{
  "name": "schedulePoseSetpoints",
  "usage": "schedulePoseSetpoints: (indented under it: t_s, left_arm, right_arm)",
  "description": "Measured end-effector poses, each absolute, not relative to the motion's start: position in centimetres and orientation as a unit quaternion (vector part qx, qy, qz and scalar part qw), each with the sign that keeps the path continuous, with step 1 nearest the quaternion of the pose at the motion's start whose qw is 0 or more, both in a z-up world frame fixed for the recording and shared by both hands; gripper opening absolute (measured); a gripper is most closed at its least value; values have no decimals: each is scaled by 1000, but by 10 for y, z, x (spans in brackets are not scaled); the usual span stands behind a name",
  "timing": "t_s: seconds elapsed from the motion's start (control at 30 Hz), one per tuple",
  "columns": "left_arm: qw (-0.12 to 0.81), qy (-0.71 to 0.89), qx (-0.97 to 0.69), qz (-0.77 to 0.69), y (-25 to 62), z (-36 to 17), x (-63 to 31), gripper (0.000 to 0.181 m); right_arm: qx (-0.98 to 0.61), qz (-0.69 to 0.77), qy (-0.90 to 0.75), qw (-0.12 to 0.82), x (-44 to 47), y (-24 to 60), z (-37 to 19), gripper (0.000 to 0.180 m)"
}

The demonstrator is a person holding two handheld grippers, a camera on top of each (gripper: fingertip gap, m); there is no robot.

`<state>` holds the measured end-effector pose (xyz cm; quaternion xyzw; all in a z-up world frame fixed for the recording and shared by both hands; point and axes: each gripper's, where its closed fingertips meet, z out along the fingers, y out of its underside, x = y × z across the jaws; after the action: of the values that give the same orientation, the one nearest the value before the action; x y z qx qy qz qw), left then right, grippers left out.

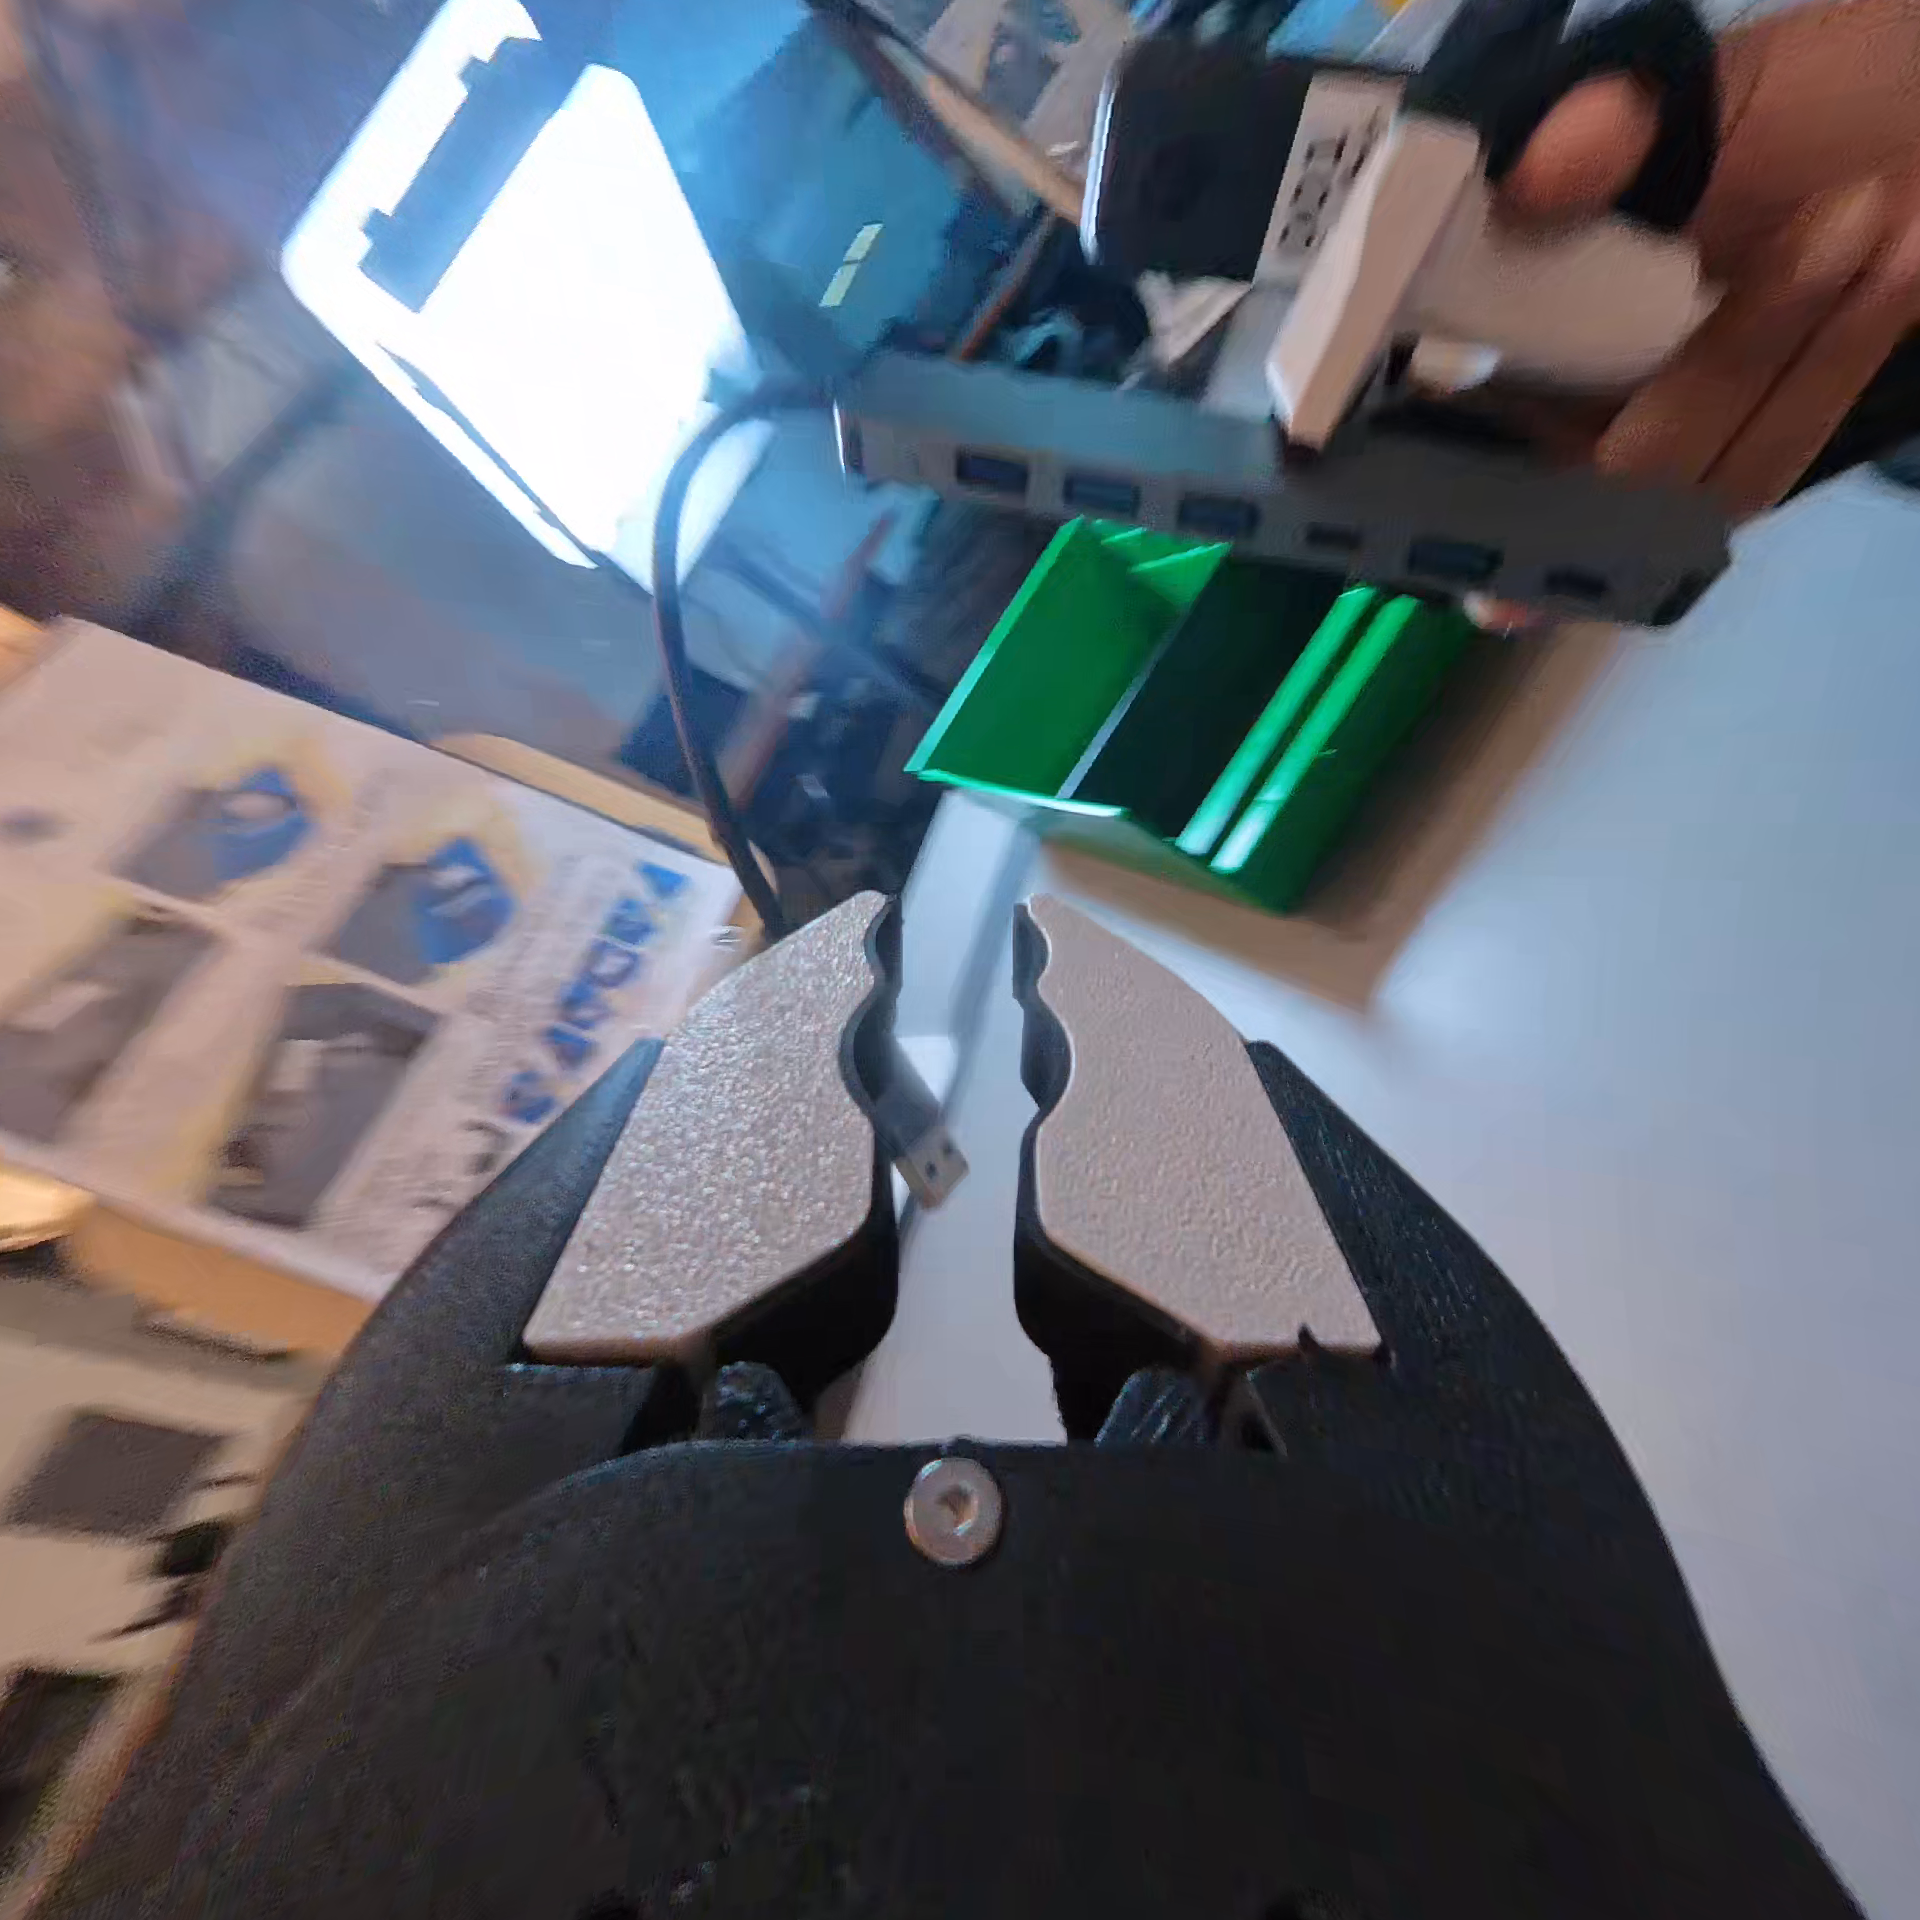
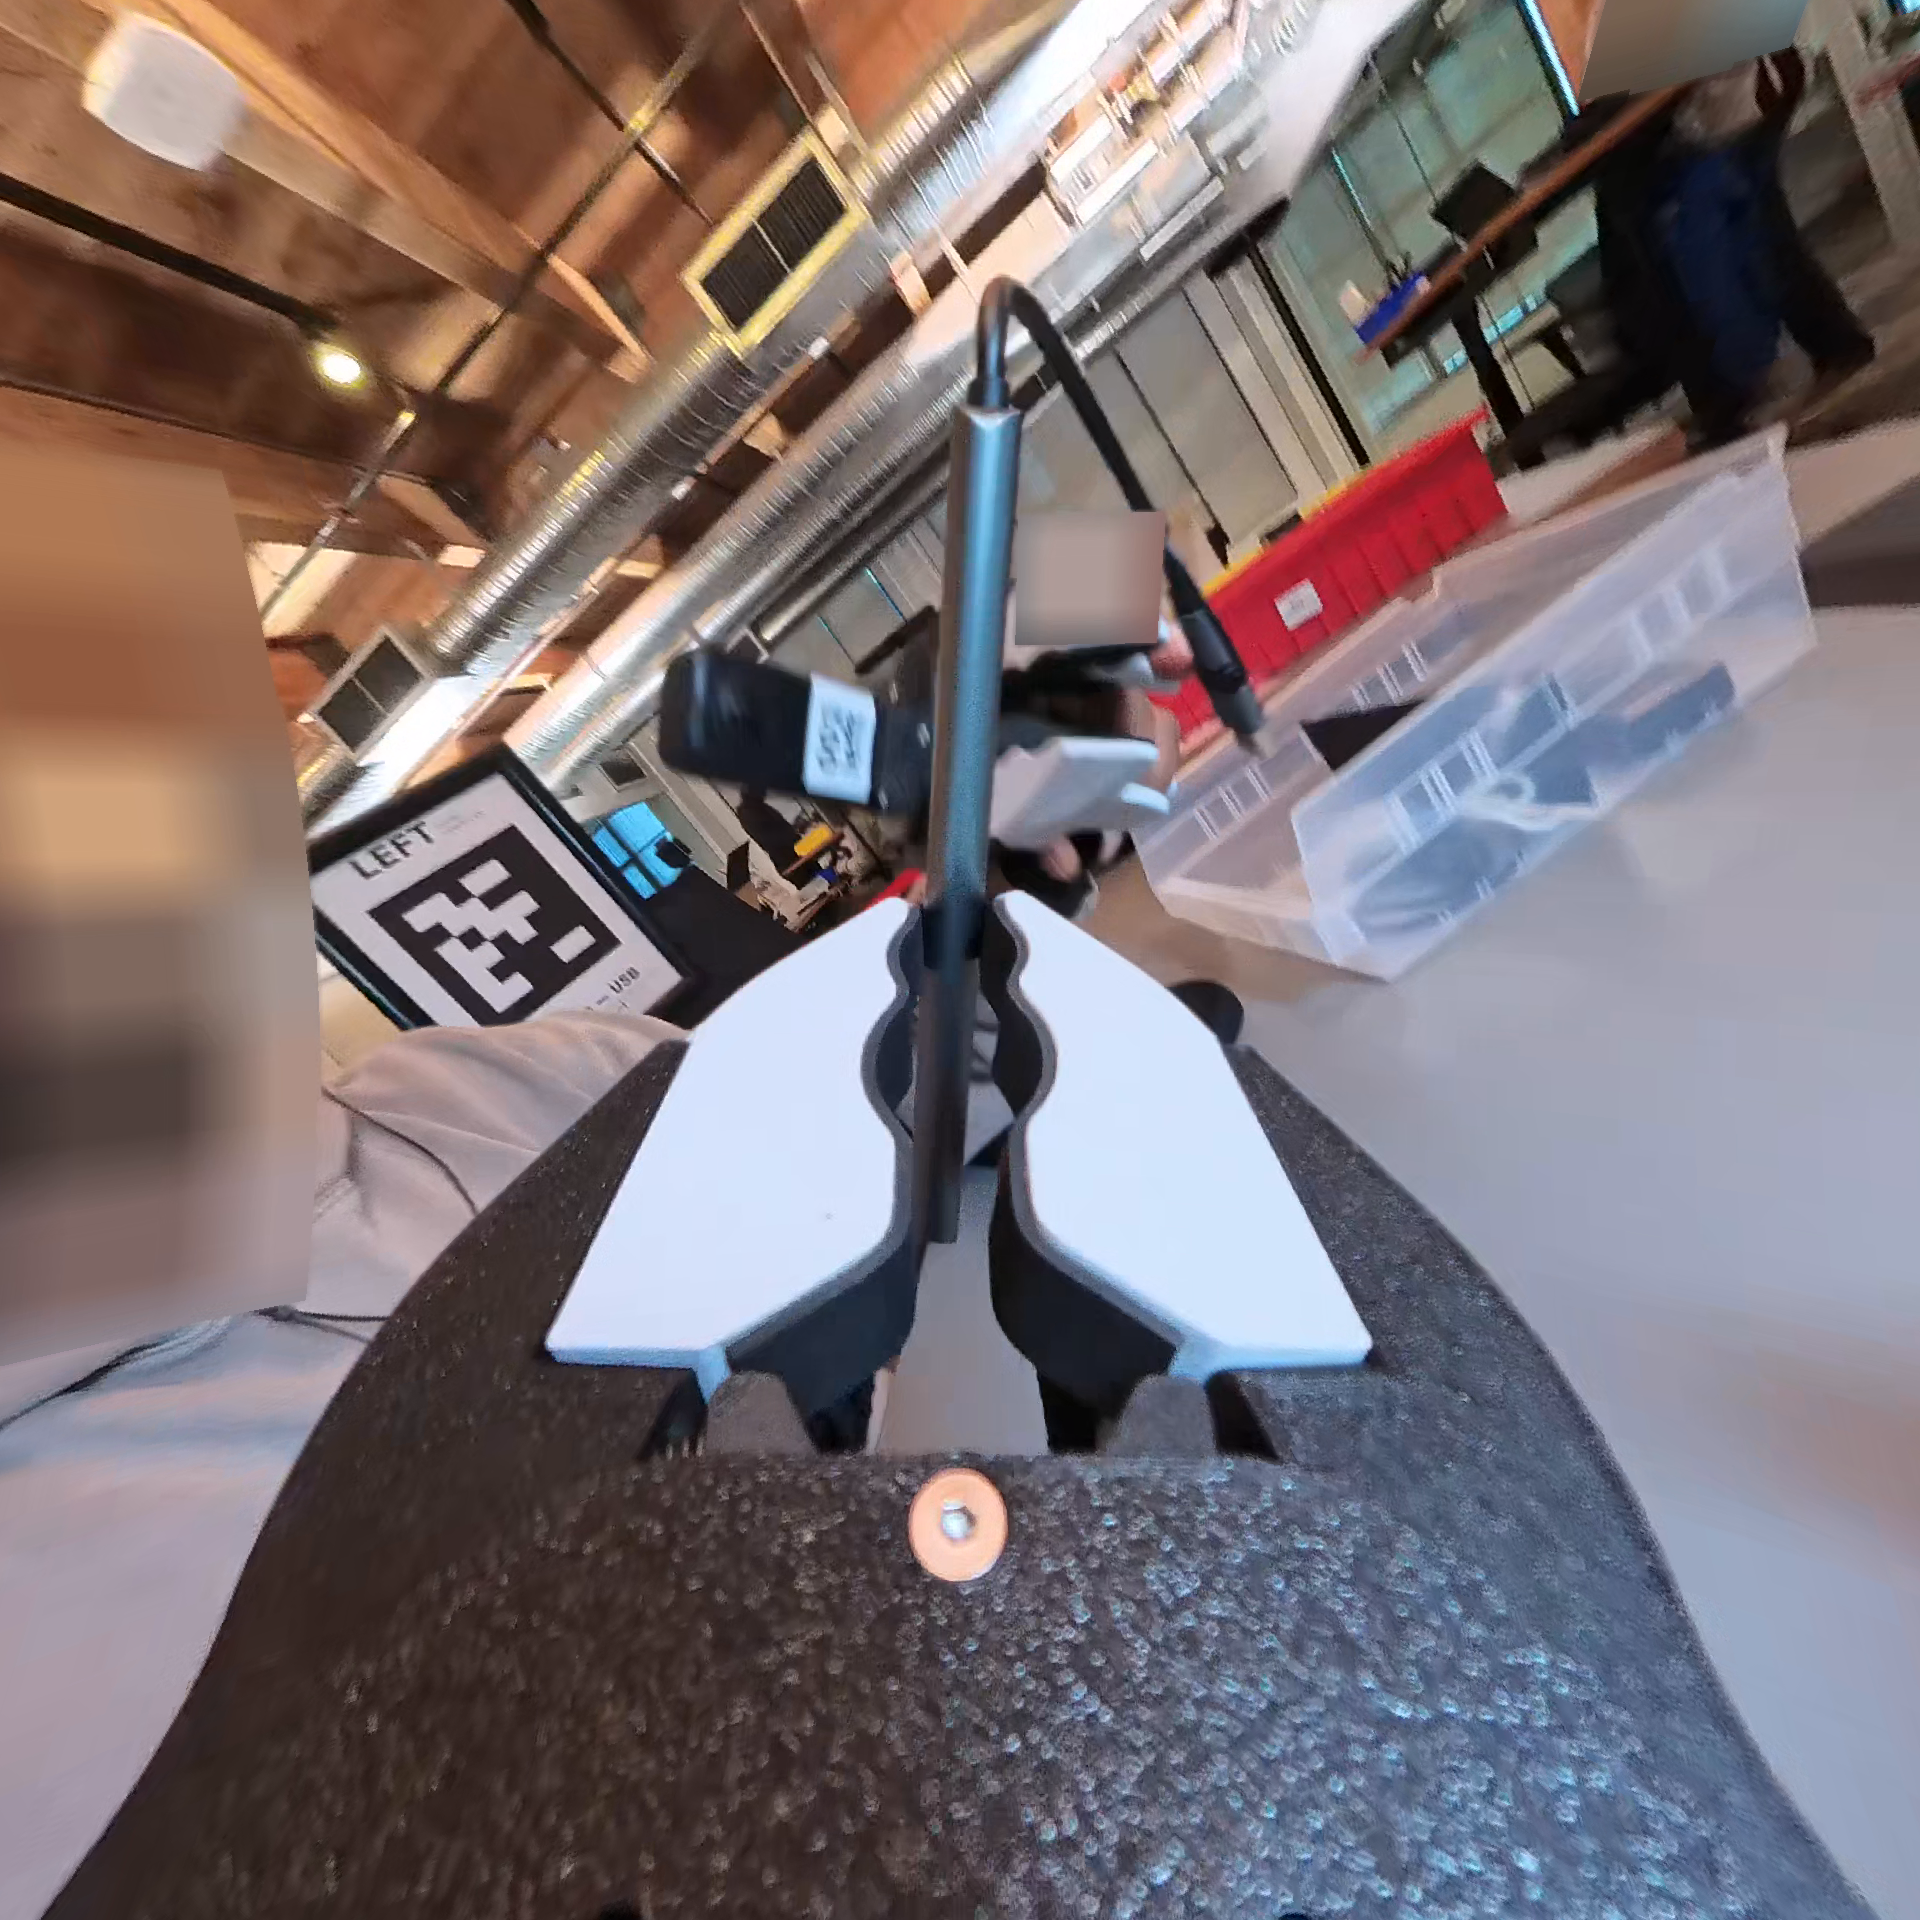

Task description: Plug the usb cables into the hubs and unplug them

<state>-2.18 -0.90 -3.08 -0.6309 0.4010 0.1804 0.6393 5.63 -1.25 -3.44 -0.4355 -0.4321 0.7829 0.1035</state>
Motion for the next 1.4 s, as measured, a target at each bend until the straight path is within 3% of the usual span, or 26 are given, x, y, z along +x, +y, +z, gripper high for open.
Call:
schedulePoseSetpoints:
  t_s: [0.2,0.43,0.5,0.57,0.63,0.77,0.9,1.0,1.17,1.3,1.4]
  left_arm:
    - [635,441,-468,428,-20,2,-4,25]
    - [524,533,-393,536,10,-57,-4,44]
    - [520,556,-374,530,10,-74,0,36]
    - [518,576,-358,520,8,-89,6,13]
    - [514,583,-401,485,8,-103,4,11]
    - [550,526,-549,345,4,-110,-11,11]
    - [579,445,-673,118,-6,-112,-8,11]
    - [554,428,-713,16,-13,-123,4,11]
    - [485,443,-751,-60,-22,-153,31,11]
    - [449,455,-765,-77,-26,-176,39,11]
    - [467,448,-756,-94,-25,-173,40,13]
  right_arm:
    - [-470,767,-425,97,62,-8,-30,11]
    - [-537,741,-403,-15,38,-24,-82,10]
    - [-545,735,-400,-37,34,-33,-93,11]
    - [-552,730,-397,-59,31,-41,-102,11]
    - [-558,722,-404,-68,28,-46,-111,13]
    - [-513,731,-449,26,31,-29,-98,27]
    - [-440,605,-600,283,40,-5,-93,46]
    - [-375,457,-675,442,39,0,-104,47]
    - [-319,416,-718,458,33,-33,-117,46]
    - [-307,407,-740,439,30,-43,-127,15]
    - [-315,432,-738,412,34,-43,-129,11]
